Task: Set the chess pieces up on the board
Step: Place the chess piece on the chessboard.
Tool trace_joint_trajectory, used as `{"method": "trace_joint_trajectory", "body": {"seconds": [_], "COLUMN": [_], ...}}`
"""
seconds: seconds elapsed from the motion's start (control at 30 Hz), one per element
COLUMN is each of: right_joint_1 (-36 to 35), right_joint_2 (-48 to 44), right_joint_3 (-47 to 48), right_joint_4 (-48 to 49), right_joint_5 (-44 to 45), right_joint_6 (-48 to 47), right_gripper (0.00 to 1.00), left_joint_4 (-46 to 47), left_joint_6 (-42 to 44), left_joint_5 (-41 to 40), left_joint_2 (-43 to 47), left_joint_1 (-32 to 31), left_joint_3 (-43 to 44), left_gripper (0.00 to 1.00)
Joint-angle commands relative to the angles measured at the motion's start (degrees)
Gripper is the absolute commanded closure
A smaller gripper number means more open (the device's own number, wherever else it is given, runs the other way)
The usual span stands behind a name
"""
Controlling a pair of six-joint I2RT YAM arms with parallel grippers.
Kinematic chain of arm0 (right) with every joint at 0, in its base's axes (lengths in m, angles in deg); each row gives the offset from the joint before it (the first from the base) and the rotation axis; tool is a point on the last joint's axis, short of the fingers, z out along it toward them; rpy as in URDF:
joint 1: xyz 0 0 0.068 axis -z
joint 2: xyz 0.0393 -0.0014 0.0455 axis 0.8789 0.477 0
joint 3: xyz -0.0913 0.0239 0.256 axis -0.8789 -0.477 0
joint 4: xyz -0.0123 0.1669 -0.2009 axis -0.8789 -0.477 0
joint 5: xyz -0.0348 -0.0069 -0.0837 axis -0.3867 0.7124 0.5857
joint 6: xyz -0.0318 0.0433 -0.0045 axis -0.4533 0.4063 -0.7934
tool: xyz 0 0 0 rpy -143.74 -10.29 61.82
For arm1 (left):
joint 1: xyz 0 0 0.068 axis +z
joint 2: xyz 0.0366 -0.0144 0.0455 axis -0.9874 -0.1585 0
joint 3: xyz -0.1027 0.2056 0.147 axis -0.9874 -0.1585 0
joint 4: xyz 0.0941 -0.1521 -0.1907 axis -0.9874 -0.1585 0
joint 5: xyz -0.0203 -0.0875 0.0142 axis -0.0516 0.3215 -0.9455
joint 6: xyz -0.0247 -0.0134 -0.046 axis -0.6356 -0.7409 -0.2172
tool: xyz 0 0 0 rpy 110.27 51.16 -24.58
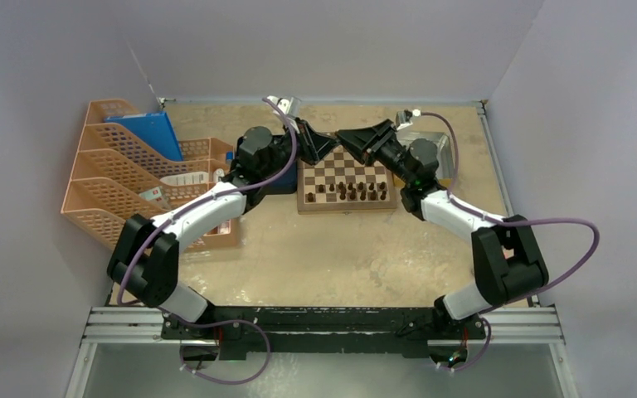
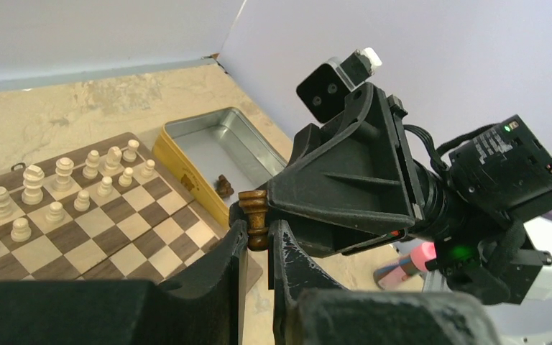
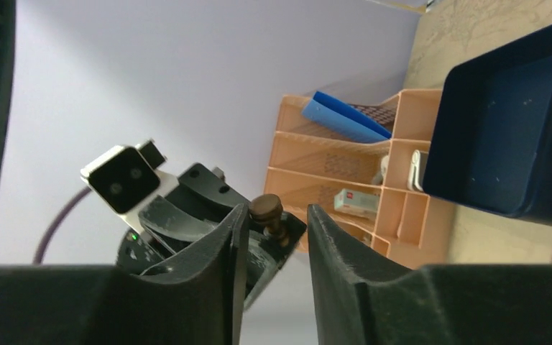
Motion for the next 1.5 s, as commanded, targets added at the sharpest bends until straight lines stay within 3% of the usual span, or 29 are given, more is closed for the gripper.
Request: {"method": "trace_joint_trajectory", "body": {"seconds": [0.0, 0.17, 0.3, 0.4, 0.5, 0.57, 0.6, 0.67, 0.77, 0.9, 1.07, 1.47], "right_joint_1": [1.8, 4.2, 4.3, 3.8, 2.1, 0.8, -0.5, -4.3, -11.8, -17.0, -21.6, -26.7], "right_joint_2": [-6.0, -11.6, -14.2, -16.5, -19.4, -19.5, -18.9, -17.7, -17.0, -15.1, -14.7, -18.1], "right_joint_3": [-2.7, -2.8, 3.1, 2.6, -2.4, -2.6, -1.5, 2.0, 4.1, 4.8, 4.4, 0.7], "right_joint_4": [0.0, -6.1, -17.5, -21.2, -12.7, -12.1, -14.6, -26.0, -37.3, -43.0, -42.9, -39.9], "right_joint_5": [-6.1, -7.4, -9.0, -11.8, -11.1, -13.6, -15.0, -21.7, -15.0, -8.6, -5.2, -4.9], "right_joint_6": [-9.6, -22.7, -54.0, -70.4, -75.9, -79.3, -83.0, -100.5, -117.1, -125.9, -130.6, -132.5], "right_gripper": [0.58, 0.49, 0.54, 0.52, 0.51, 0.51, 0.51, 0.51, 0.45, 0.45, 0.47, 0.54], "left_joint_4": [-4.6, -20.7, -40.0, -53.3, -59.8, -63.3, -64.6, -65.9, -67.7, -72.3, -74.2, -74.6], "left_joint_6": [4.6, 6.4, 9.0, 12.5, 14.8, 15.5, 15.7, 15.3, 14.9, 17.4, 18.8, 19.1], "left_joint_5": [4.0, 8.9, 20.6, 24.9, 29.1, 31.1, 32.0, 33.4, 36.2, 35.0, 35.1, 33.6], "left_joint_2": [6.5, 11.0, 11.8, 11.9, 12.4, 12.4, 12.4, 12.5, 11.9, 11.1, 11.3, 9.6], "left_joint_1": [0.4, 3.1, 7.7, 8.8, 8.8, 8.8, 8.8, 8.8, 8.8, 8.8, 8.8, 8.8], "left_joint_3": [1.2, 2.7, 8.2, 10.8, 11.2, 11.9, 12.2, 12.3, 12.1, 12.2, 11.0, 11.4], "left_gripper": [1.0, 1.0, 1.0, 1.0, 1.0, 1.0, 1.0, 1.0, 1.0, 1.0, 1.0, 1.0]}}
